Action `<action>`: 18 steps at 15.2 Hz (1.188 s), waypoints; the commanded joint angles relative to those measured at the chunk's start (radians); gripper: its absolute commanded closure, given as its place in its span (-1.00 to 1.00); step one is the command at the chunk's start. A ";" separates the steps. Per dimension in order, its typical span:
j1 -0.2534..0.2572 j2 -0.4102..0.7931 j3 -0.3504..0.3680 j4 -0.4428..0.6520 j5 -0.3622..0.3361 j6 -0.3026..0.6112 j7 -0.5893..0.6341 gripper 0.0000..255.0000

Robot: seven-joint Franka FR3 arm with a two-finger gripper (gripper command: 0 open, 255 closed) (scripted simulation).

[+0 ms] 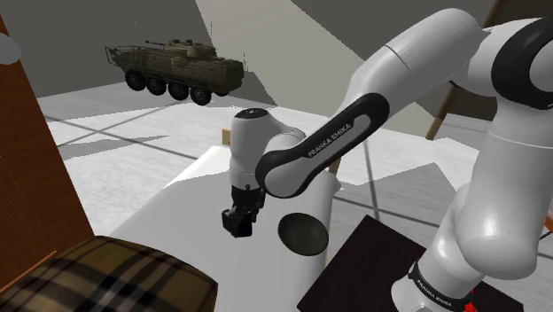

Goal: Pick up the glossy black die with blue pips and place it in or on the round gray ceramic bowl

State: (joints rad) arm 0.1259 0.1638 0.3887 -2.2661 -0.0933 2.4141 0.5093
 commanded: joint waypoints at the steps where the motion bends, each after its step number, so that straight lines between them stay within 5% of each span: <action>1: -0.024 -0.052 -0.004 -0.066 0.029 0.019 -0.047 1.00; 11: -0.109 -0.333 -0.094 -0.396 0.174 0.083 -0.338 1.00; 18: -0.146 -0.426 -0.176 -0.532 0.189 0.124 -0.473 1.00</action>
State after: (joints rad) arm -0.0151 -0.2681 0.2180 -2.7914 0.0984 2.5251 0.0447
